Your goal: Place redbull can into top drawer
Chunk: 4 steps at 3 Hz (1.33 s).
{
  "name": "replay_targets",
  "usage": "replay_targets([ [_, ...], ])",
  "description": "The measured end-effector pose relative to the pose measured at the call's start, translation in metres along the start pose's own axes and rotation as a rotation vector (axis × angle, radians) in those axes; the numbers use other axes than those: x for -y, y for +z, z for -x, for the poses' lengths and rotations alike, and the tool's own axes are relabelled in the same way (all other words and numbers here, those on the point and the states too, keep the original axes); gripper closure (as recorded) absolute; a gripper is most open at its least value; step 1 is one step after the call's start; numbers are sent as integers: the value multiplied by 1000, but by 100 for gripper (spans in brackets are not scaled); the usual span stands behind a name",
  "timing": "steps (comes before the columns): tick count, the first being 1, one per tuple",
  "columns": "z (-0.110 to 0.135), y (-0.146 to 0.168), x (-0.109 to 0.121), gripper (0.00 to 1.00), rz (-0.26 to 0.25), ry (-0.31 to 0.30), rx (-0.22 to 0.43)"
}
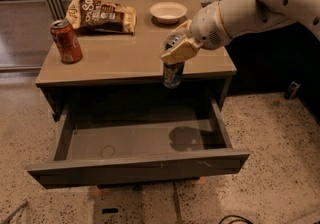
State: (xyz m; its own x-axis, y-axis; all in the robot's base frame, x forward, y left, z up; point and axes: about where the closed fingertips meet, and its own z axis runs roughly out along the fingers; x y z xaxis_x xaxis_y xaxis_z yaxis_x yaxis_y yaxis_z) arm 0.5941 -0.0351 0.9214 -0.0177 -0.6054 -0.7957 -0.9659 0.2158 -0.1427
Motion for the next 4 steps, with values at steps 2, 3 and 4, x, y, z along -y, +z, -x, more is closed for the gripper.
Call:
replay_targets([
  [2,-21,28,-13,100,8,-38,-9],
  [3,-47,63,-34,100,22,-79,-8],
  [4,-82,97,-52,100,44,-100,-25],
])
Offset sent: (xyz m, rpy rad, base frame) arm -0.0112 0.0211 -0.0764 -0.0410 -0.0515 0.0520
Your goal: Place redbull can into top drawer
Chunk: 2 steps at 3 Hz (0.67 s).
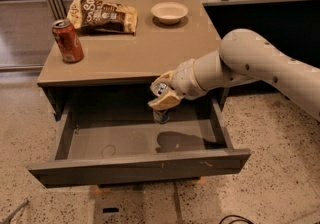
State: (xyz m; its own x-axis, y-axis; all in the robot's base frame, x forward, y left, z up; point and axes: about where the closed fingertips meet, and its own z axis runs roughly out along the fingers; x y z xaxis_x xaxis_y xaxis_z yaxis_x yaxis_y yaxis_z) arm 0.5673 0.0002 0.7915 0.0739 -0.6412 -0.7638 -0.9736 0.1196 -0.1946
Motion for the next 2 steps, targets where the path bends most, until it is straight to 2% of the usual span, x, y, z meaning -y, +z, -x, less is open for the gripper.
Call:
replay_targets([
  [1,-46,40,-23,100,45,-1,-27],
  [2,-55,47,-27,100,44,-7,-17],
])
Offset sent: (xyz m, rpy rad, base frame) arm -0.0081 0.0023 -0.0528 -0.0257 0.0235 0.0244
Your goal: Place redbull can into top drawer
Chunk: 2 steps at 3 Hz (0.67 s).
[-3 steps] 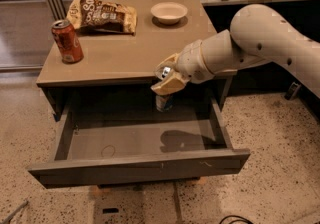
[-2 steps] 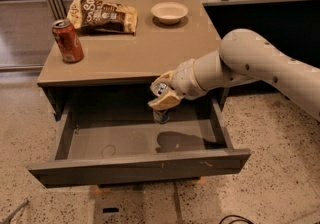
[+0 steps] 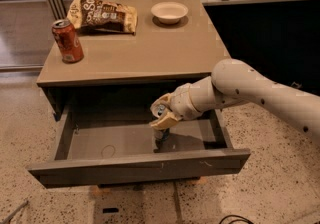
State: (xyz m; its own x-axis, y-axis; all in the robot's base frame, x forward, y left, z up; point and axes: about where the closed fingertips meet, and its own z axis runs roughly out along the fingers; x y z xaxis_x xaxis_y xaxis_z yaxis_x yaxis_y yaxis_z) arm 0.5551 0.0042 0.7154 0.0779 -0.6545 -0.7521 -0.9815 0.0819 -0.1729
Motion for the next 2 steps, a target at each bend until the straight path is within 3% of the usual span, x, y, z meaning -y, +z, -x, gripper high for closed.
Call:
replay_targets([
  [2,-17,19,-4,100,6,-11,18],
])
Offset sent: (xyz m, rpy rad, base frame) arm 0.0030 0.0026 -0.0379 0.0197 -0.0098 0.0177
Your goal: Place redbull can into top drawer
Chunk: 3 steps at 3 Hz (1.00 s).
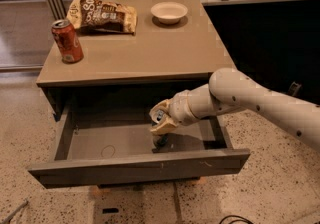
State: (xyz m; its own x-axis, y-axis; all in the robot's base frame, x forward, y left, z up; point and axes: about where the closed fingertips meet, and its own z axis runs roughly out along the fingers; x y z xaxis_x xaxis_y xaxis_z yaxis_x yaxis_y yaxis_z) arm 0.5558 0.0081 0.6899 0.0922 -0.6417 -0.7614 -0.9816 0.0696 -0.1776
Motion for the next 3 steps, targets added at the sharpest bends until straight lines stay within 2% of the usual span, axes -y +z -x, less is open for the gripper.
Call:
replay_targets([
  [2,-6,8,-3,96,12,-6,0],
  [3,-6,8,-3,73,12,-6,0],
])
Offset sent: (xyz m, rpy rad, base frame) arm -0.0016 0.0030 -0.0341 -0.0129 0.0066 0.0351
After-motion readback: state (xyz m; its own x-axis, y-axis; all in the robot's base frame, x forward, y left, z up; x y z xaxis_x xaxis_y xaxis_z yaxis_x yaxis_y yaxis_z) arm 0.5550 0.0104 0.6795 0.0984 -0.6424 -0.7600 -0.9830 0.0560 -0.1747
